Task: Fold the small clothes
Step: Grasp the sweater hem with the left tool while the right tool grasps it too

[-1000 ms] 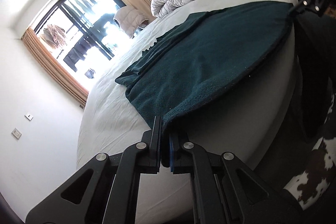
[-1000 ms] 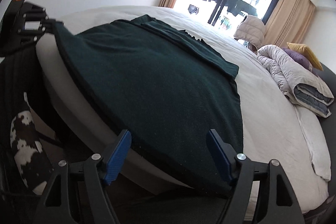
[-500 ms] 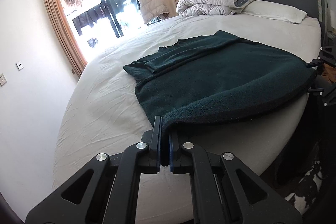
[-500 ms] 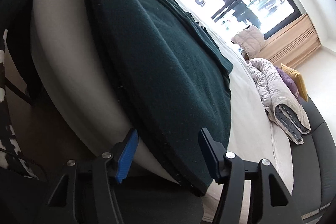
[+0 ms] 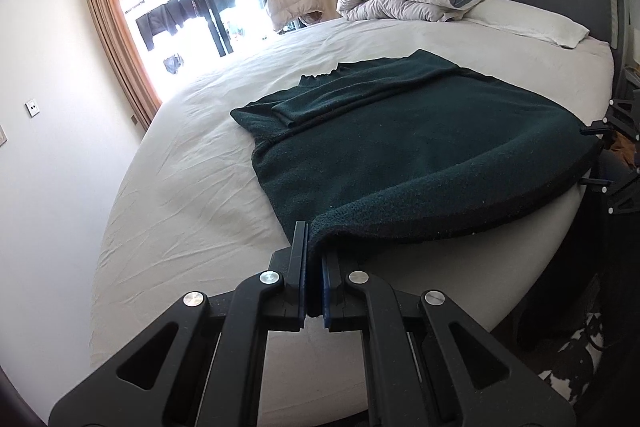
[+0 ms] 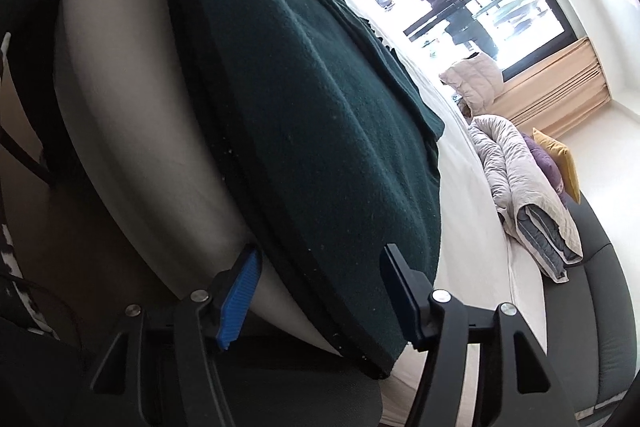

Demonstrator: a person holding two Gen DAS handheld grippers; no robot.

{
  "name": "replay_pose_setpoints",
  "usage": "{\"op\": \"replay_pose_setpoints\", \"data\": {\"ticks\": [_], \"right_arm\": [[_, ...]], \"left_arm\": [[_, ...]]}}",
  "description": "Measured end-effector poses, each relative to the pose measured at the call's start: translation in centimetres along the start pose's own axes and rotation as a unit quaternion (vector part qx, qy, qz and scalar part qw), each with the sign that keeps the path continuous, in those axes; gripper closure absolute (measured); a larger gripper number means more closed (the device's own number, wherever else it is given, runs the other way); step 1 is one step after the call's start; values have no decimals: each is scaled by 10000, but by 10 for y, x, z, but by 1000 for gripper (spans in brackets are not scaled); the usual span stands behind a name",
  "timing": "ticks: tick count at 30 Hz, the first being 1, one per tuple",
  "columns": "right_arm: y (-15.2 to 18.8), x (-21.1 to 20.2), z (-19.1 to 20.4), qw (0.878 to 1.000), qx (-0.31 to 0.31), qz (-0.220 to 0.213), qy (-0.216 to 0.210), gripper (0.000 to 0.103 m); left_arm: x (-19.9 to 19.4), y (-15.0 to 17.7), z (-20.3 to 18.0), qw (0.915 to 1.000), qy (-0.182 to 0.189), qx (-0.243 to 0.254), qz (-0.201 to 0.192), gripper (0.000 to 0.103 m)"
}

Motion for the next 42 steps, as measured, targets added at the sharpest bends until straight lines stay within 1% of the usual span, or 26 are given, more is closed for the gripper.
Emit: {"op": "replay_pose_setpoints", "data": {"ticks": [1,2,5,7,9,11,12,13,15,18,21,26,29,32,37,42], "right_arm": [[2,0,-3,9998,-88,50,152,47],[5,1,-5,9993,-190,107,294,49],[14,2,-11,9950,-516,268,814,62],[17,2,-17,9933,-495,308,999,72],[19,3,-20,9938,-383,343,983,78],[21,5,-18,9943,-407,389,903,83],[22,7,-19,9947,-418,407,845,91],[22,8,-20,9950,-410,415,811,94],[20,5,-21,9959,-352,379,739,97],[18,-2,-27,9975,-87,294,635,98],[11,-11,-44,9981,404,141,454,99],[-2,-23,-82,9935,1110,-83,233,99],[-10,-28,-100,9902,1379,-178,97,99],[-18,-31,-110,9880,1520,-271,16,99],[-31,-27,-124,9868,1586,-329,-1,99],[-35,-25,-133,9814,1871,-424,-110,99]], "left_arm": [[0,0,1,10000,3,-4,10,99],[0,1,1,10000,13,-19,31,99],[3,3,2,9999,58,-96,88,99],[3,4,1,9999,62,-91,89,99],[4,5,0,9999,64,-66,99,99],[4,6,0,9999,51,-29,109,99],[6,8,0,9999,44,7,120,99],[6,9,0,9999,40,33,130,99],[8,12,-1,9998,36,79,166,99],[10,15,-2,9995,51,165,257,99],[12,19,-5,9987,72,307,397,99],[15,20,-6,9977,80,413,522,99],[15,18,-6,9974,88,427,573,99],[15,16,-4,9972,111,379,635,99],[14,12,-2,9972,115,341,663,99],[13,5,1,9975,126,255,645,99]]}}
Point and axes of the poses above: each gripper's, at about its wrist camera, not at the fingertips, and x roughly the way its jaws point, z to its left, y to its underside, the point moved 9 cm from there along x, roughly the way its jaws point, and after that the axes turned 9 degrees about -y, right-handed, at the moved point
